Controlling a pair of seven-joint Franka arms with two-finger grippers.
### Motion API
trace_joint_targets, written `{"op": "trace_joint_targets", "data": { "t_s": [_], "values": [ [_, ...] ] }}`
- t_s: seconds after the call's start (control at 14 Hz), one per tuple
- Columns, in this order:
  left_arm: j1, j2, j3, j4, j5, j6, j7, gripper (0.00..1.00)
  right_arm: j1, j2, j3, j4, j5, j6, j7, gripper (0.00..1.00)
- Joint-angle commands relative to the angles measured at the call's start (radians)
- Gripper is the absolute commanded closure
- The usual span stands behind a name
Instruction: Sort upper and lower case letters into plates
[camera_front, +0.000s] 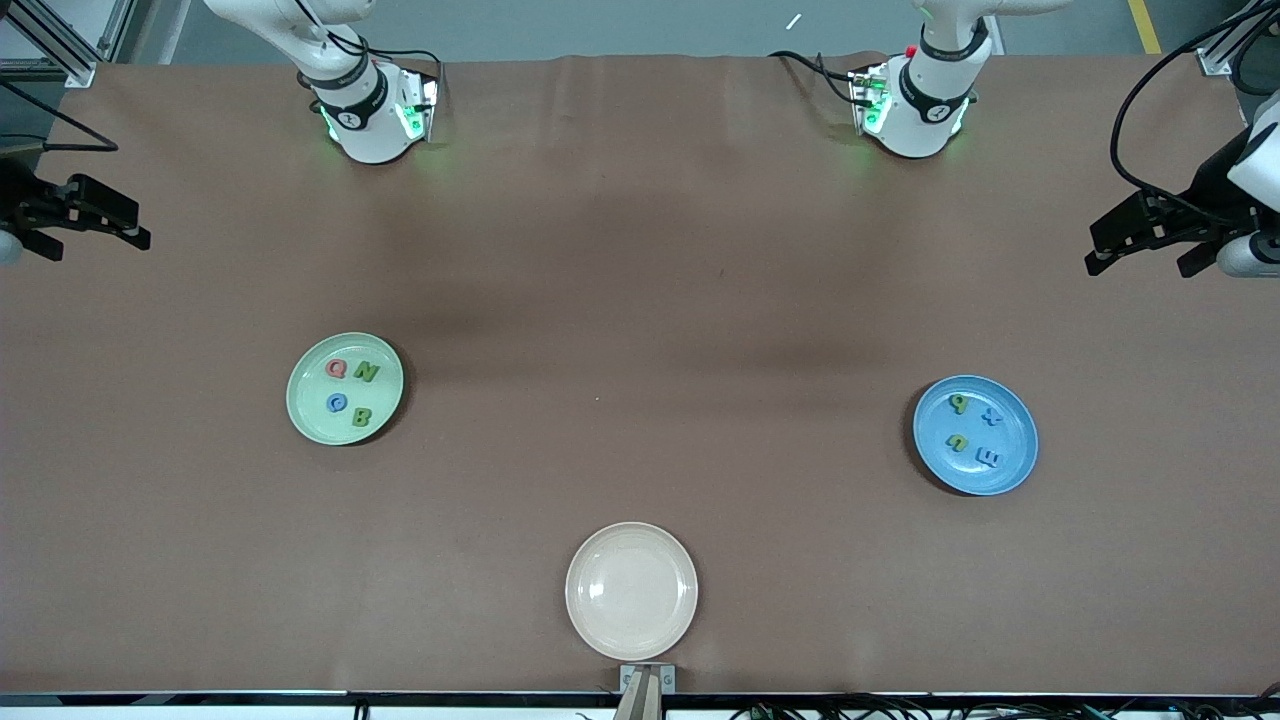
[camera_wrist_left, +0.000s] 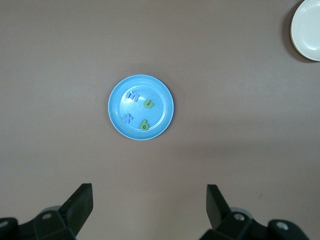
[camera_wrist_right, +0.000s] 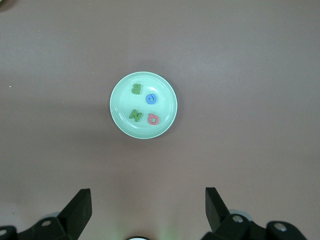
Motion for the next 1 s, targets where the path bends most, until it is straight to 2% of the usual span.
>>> {"op": "trace_joint_targets", "data": {
  "t_s": [0.0, 0.93],
  "values": [
    [0.002, 0.013, 0.001, 0.026, -0.011, 0.0, 0.008, 0.0, -0.006, -0.038, 0.006, -0.037, 0.011, 0.015, 0.0, 0.0],
    [0.002, 0.013, 0.003, 0.026, -0.006, 0.003, 0.01, 0.0, -0.006, -0.038, 0.005, -0.039, 0.039, 0.011, 0.046, 0.0]
  ]
}}
